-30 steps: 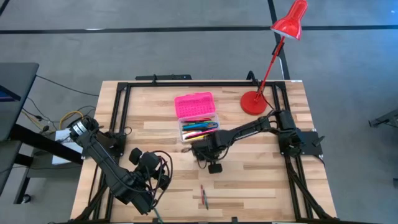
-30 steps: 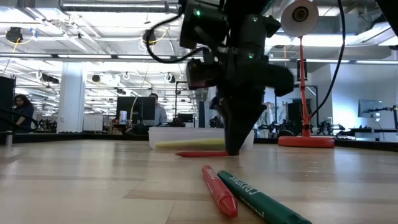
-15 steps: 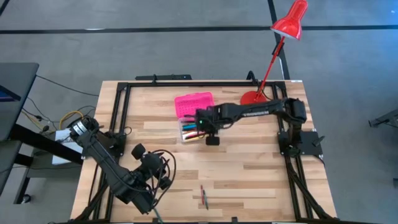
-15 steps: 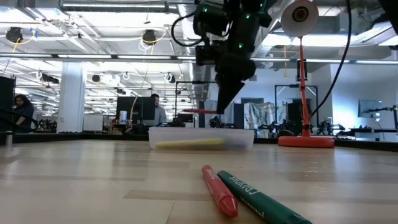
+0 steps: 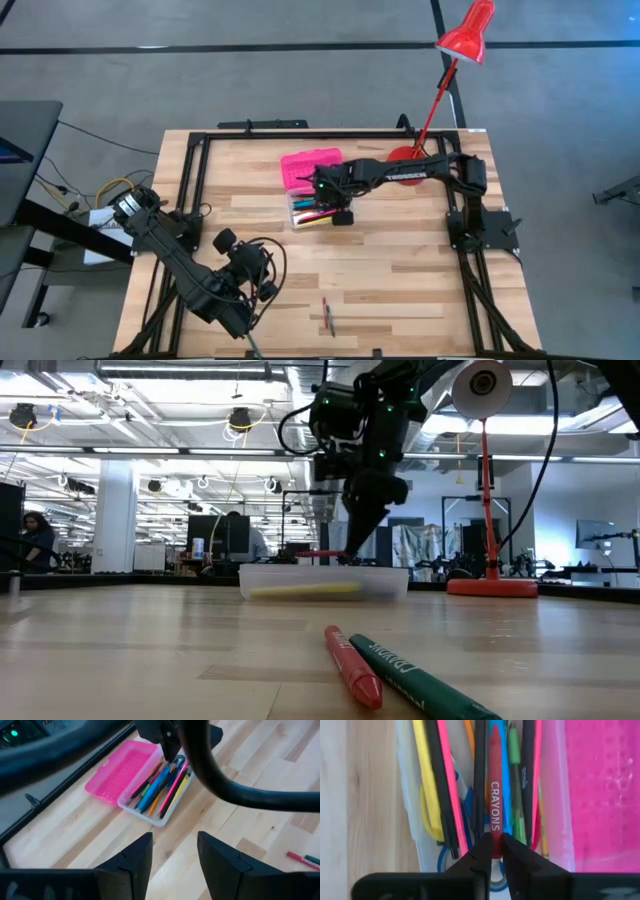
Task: Pick & place school supplies into a supply box
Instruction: Put the red crayon into the pink supply box, then put the green crayon into the pink supply box
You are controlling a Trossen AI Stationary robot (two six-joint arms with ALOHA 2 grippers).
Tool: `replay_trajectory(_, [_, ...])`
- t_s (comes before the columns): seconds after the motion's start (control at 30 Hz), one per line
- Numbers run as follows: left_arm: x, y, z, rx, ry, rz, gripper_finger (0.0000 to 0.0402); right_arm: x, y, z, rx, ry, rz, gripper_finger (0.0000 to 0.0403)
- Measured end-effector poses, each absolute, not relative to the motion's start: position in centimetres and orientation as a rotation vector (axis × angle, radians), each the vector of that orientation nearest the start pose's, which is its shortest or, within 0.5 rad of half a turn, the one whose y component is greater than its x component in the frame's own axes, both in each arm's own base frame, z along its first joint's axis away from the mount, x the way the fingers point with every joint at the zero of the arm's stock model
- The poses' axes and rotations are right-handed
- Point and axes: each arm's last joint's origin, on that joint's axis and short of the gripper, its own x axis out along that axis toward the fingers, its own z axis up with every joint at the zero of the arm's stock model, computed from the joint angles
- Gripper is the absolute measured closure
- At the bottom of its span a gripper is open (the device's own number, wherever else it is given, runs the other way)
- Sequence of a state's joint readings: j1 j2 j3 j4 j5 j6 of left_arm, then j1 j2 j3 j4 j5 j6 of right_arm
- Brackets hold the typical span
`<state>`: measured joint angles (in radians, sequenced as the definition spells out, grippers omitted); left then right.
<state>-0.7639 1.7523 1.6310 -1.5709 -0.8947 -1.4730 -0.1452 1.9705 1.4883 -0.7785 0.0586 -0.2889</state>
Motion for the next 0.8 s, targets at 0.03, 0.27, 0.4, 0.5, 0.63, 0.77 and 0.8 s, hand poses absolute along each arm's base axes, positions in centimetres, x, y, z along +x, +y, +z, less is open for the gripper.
replay_trajectory(0.03, [23.8, -19.7, 30.8, -0.079, 0.724, 0.781, 0.0251, 39.3, -6.0, 19.5, -0.193, 1.270, 0.004, 0.0368])
replay_trajectory(0.27, [23.8, -19.7, 30.7, -0.136, 0.716, 0.801, 0.0251, 39.1, -6.5, 19.5, -0.157, 1.284, -0.025, 0.0311])
replay_trajectory(0.4, [23.4, -20.0, 30.5, -0.295, 0.792, 0.838, 0.0251, 38.6, -6.7, 19.4, -0.094, 1.325, -0.062, 0.0288])
replay_trajectory(0.5, [23.2, -21.0, 30.2, -0.476, 0.830, 0.838, 0.0251, 38.4, -6.4, 20.0, -0.085, 1.317, -0.059, 0.0280])
replay_trajectory(0.63, [22.8, -23.1, 30.1, -0.714, 0.830, 0.791, 0.0251, 38.4, -5.1, 20.9, -0.127, 1.283, 0.010, 0.0279])
replay_trajectory(0.77, [22.3, -25.3, 29.9, -0.998, 0.802, 0.790, 0.0251, 38.2, -4.2, 22.4, -0.170, 1.229, 0.041, 0.0284])
replay_trajectory(0.8, [22.4, -26.0, 29.6, -1.043, 0.825, 0.777, 0.0251, 38.1, -4.0, 22.9, -0.176, 1.213, 0.043, 0.0284])
